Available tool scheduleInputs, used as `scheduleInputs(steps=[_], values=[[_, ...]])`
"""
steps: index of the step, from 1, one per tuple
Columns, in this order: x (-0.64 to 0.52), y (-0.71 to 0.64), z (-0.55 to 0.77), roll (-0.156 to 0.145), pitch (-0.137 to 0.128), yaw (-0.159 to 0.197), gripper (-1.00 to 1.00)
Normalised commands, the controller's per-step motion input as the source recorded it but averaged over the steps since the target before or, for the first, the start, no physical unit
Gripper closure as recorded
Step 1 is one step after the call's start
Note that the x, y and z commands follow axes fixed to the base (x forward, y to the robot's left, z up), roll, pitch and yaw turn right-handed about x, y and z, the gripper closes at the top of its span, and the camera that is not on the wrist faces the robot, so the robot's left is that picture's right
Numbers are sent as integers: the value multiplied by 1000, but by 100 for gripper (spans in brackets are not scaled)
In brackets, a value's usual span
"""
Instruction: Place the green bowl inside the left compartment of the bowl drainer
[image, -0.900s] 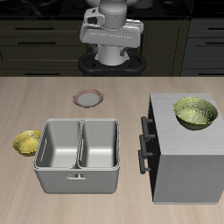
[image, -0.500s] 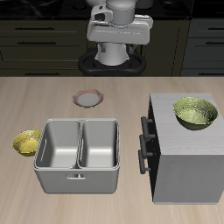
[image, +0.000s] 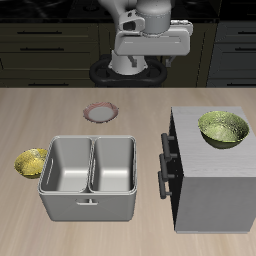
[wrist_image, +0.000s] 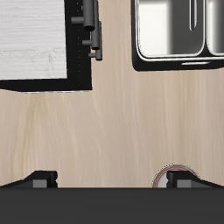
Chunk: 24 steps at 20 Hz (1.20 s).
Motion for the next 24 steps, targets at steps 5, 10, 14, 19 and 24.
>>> scheduleInputs(steps=[5, 10, 14, 19, 24], values=[[405, 249, -9, 27, 25, -1, -100], [210, 166, 40, 18, -5, 9, -100], [599, 731, 174, 64, 33, -22, -100], [308, 353, 102, 31, 3, -15, -100], [381, 232, 153, -10, -3, -11, -100]])
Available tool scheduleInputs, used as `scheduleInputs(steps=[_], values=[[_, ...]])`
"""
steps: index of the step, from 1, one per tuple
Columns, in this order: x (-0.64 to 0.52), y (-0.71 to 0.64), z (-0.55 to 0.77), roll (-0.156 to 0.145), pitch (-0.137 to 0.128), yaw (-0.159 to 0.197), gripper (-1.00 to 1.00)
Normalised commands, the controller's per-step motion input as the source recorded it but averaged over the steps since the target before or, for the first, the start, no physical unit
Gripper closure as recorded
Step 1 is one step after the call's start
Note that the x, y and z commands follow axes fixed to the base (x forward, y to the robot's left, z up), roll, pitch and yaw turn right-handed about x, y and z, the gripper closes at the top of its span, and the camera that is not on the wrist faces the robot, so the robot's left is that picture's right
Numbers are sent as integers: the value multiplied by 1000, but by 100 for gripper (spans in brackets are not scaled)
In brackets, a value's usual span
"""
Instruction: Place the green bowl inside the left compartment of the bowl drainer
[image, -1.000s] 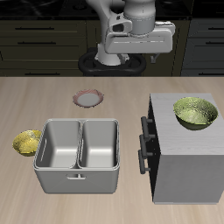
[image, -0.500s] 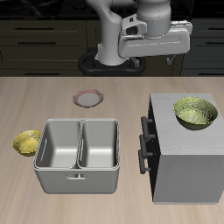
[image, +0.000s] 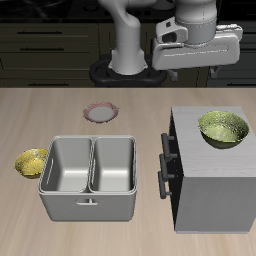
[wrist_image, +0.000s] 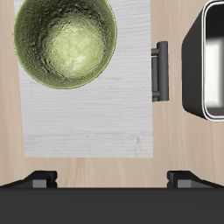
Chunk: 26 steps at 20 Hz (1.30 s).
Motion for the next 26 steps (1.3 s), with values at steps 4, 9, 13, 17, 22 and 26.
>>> scheduleInputs(steps=[4, 9, 13, 17, 22, 26], values=[[362, 136, 144, -10, -5, -14, -100], [343, 71, 43, -14, -7, 13, -100], [390, -93, 52, -26, 27, -8, -100], [269, -198, 63, -78, 12, -51, -100], [169, -110, -57, -19, 27, -27, -100], [169, 44, -67, 75, -12, 9, -100]])
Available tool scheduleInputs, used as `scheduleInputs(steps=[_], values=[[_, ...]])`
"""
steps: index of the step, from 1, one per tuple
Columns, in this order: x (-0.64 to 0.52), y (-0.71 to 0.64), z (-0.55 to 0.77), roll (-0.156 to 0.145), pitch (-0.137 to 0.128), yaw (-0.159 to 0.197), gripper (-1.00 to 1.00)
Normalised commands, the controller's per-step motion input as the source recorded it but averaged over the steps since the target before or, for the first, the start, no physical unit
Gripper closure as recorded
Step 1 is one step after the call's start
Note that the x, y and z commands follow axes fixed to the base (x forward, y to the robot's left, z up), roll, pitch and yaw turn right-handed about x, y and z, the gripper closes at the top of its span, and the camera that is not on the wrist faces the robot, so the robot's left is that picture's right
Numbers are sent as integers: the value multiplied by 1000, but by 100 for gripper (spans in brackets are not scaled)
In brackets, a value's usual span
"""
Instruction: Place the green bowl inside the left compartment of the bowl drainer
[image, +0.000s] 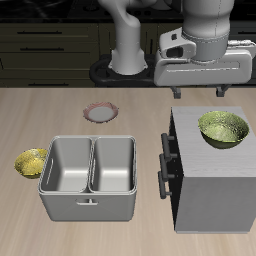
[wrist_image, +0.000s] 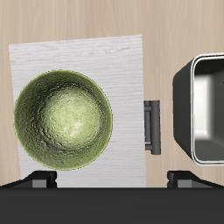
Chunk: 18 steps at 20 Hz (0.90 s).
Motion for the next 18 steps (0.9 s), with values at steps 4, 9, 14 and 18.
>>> scheduleInputs(steps=[4, 9, 14, 18], values=[[96, 37, -6, 45, -33, 9, -100], [78, 13, -152, 24, 8, -29, -100], [80, -64, -288, 4, 36, 13, -100], [30, -68, -292, -5, 26, -2, -100]])
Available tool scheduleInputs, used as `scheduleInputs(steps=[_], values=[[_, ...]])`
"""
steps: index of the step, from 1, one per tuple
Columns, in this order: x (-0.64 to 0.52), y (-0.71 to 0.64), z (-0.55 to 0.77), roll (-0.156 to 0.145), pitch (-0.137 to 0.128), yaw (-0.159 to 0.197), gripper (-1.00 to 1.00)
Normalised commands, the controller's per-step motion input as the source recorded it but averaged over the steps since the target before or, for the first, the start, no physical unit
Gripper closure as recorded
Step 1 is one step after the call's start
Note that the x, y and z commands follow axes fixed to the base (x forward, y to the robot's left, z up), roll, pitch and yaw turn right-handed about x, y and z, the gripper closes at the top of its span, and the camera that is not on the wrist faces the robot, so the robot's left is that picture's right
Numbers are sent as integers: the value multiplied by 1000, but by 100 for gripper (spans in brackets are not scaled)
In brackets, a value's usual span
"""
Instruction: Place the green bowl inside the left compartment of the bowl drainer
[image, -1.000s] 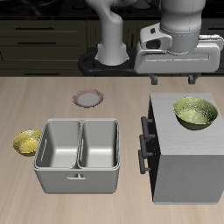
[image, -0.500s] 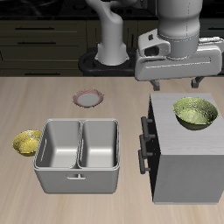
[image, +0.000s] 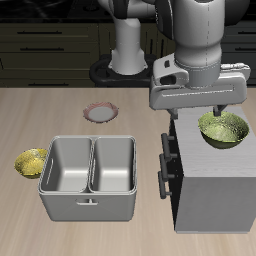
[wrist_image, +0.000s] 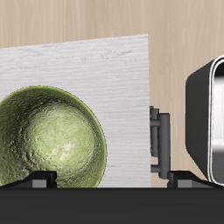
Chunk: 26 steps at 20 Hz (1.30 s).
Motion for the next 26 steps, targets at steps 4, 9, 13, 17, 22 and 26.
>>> scheduleInputs(steps=[4, 9, 13, 17, 22, 26], values=[[4, -17, -251, 10, 41, -12, -100], [-78, 131, -224, 55, 36, 10, -100], [-63, 102, -163, 51, 16, 13, 100], [-51, 8, -78, 33, 13, 12, 100], [-31, -51, -1, 5, -4, 17, 100], [-41, -117, 62, -24, -15, 22, 100]])
